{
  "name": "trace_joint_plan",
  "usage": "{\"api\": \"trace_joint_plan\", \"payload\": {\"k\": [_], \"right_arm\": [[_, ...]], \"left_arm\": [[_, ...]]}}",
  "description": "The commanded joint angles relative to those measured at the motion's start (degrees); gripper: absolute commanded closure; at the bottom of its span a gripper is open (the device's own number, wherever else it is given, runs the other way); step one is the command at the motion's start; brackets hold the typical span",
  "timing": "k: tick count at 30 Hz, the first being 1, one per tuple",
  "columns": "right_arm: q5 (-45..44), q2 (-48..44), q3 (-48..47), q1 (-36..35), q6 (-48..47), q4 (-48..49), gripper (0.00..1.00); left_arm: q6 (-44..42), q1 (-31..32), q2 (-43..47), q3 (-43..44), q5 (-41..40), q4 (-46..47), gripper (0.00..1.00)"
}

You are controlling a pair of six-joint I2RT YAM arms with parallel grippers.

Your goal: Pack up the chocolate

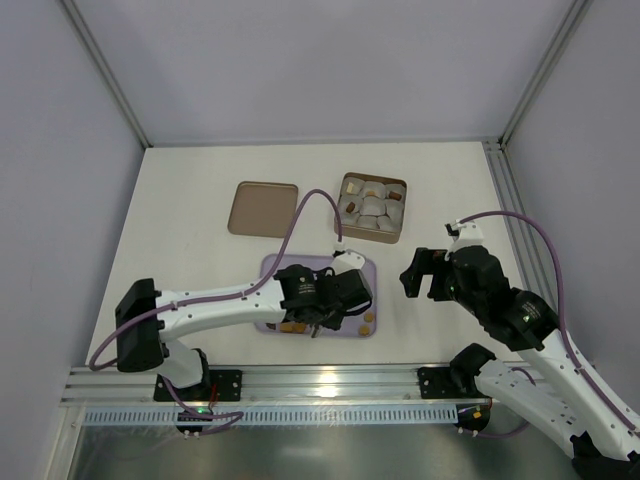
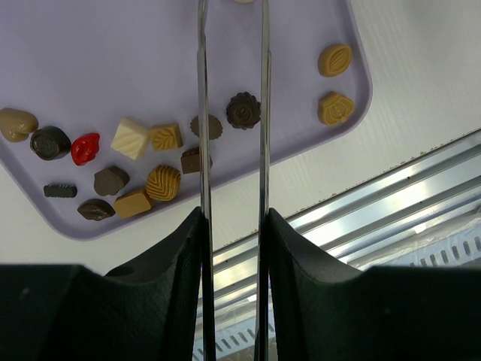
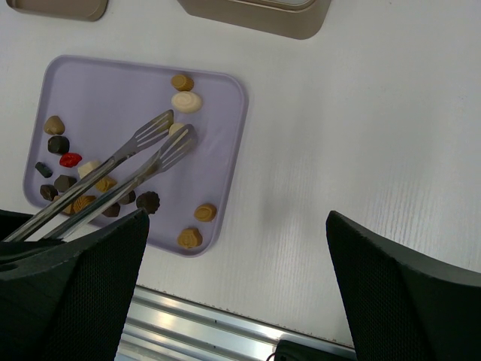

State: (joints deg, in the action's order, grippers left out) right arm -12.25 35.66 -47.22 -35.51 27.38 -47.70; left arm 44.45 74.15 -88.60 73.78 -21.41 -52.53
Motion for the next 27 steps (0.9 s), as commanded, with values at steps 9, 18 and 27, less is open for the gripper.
{"api": "trace_joint_plan", "payload": {"k": [9,18,27], "right_arm": [[0.4,0.6,-0.4,0.1,0.5,1.7,0.00],[0.4,0.7,-0.1,0.1,0.5,2.2,0.00],[-0.1,0.8,-0.4,0.1,0.4,2.3,0.00]], "left_arm": [[-1.9,-1.3,3.7,0.1,0.3,0.9,0.65],[-2.8,-1.8,4.8,0.9,0.4,0.9,0.65],[-5.2,-4.4,5.5,4.1,1.4,0.9,0.65]]}}
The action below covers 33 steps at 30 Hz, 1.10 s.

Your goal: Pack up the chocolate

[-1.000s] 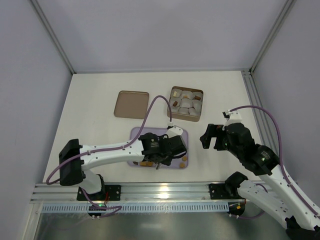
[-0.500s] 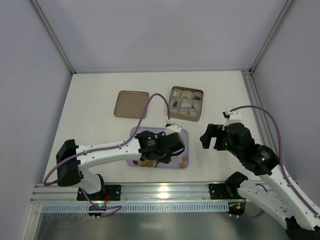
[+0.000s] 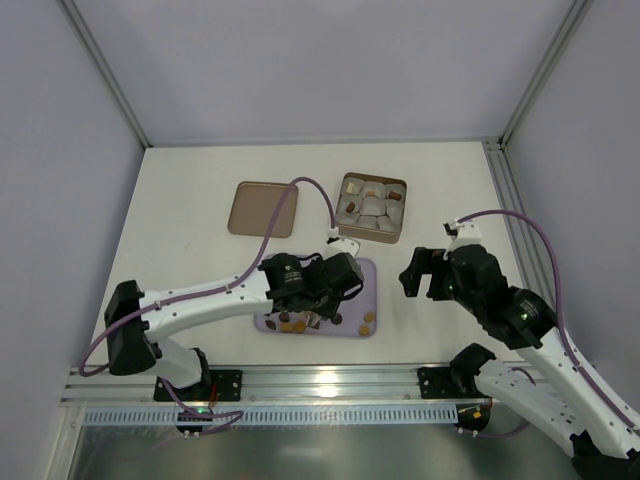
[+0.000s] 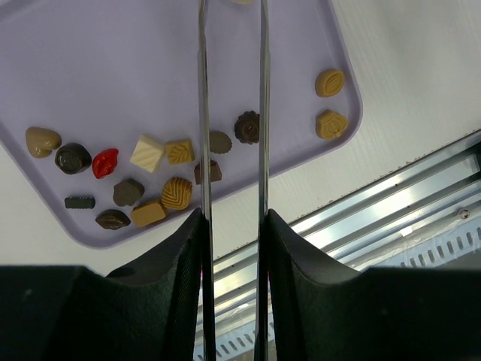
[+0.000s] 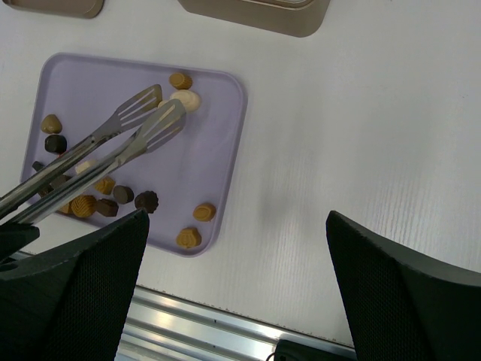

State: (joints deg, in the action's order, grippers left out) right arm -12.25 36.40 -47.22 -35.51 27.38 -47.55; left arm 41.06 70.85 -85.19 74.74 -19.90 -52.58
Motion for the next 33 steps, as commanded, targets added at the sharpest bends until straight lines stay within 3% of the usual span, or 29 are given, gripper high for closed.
{"api": "trace_joint_plan", "payload": {"k": [1,18,33], "right_arm": [[-0.1,0.2,-0.5,0.1,0.3,2.0,0.00],[-1.4,1.3,-2.1,0.1,-0.2,1.9,0.00],[-3.2,1.9,-4.9,0.1,-0.7,0.2,0.00]], "left_arm": [[-2.0,-1.5,2.0,3.5,0.0,1.0,0.65],[-10.6,-11.1,-4.6,17.7,2.8,1.2,0.66],[-17.1,-19.3,-22.6,34.0,7.9,4.6,0.66]]}}
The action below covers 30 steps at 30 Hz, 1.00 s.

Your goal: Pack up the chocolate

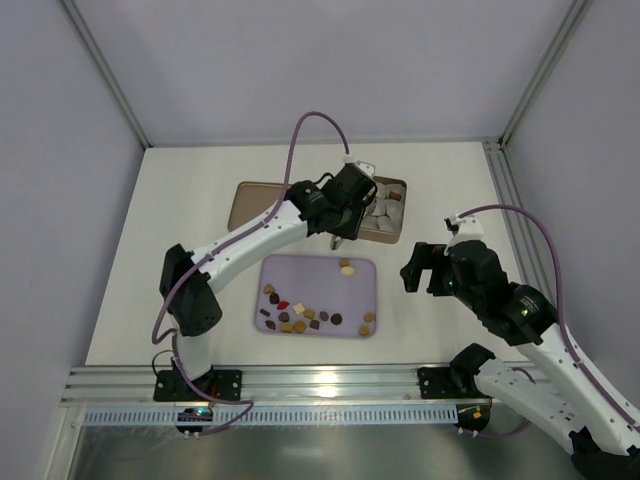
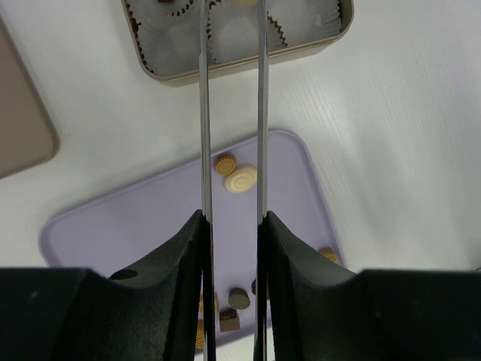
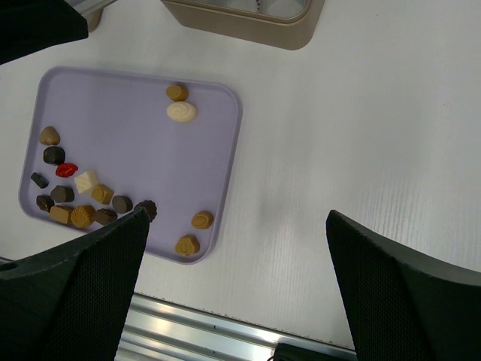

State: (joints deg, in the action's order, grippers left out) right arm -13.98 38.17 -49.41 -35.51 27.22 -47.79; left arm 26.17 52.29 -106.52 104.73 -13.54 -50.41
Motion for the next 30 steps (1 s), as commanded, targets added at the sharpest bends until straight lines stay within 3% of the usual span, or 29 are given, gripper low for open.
{"api": "trace_joint_plan", "payload": {"k": [1,11,30], "right_arm": [[-1.5,0.1,-2.8,0.1,-0.7,0.2,0.00],[-2.0,-0.5,-2.5,0.1,-0.8,-0.5,0.00],[-2.1,-1.0,-1.9,0.1,-0.8,-0.5,0.00]], "left_arm": [[-2.4,-0.9,-3.1,5.3,2.1,2.3,0.67],[-2.0,-1.6,-8.9,6.6,2.8,3.8,0.67],[-1.7,-3.7,-11.1,7.9,3.2,5.7,0.67]]}}
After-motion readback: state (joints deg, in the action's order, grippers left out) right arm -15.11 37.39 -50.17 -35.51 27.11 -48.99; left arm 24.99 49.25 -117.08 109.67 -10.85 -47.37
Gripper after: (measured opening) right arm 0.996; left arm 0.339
